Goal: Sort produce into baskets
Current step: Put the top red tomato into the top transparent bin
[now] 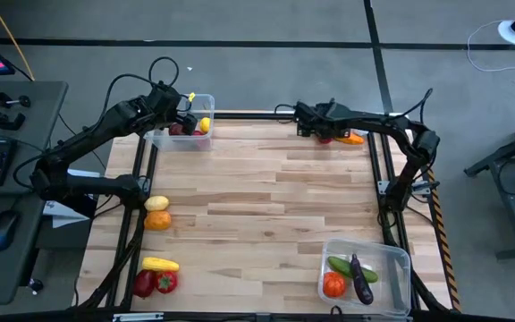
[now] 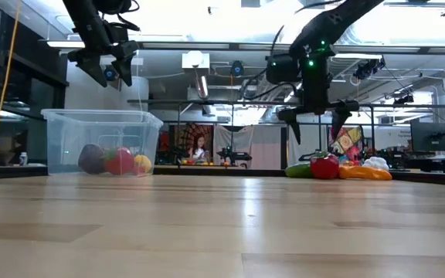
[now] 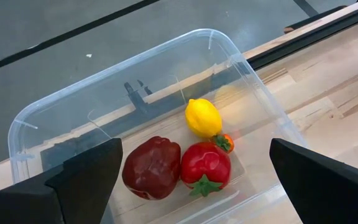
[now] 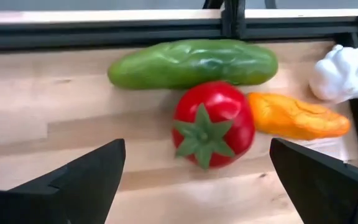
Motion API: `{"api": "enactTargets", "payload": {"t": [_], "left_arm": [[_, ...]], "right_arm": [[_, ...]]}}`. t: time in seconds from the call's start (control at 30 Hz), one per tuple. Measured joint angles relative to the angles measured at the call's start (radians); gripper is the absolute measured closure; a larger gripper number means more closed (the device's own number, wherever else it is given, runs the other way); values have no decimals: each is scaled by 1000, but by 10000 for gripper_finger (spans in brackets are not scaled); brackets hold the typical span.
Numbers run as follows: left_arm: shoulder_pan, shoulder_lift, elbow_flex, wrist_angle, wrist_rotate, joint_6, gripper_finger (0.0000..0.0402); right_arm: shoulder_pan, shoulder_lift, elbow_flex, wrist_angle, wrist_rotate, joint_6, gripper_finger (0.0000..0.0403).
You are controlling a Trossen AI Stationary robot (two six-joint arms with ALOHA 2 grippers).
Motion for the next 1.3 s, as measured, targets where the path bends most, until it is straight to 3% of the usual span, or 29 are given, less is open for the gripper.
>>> {"api": "enactTargets", "payload": {"t": [0.17, 0.33, 0.53, 0.8, 1.3], "left_arm": [[0, 0, 0, 0, 0, 0, 5], [0, 0, 0, 0, 3, 13, 5], [0, 0, 0, 0, 6, 25, 5], [1, 0, 0, 5, 6, 26, 5], [1, 0, 0, 5, 6, 25, 5]], "right_arm": [[20, 0, 0, -33, 76, 26, 11], [-38, 0, -14, 6, 51, 4, 11], [-40, 1, -144, 124, -36, 46, 11], [-38, 1, -167, 222, 8, 17, 11], [-63, 18, -168, 212, 46, 75, 10]]}}
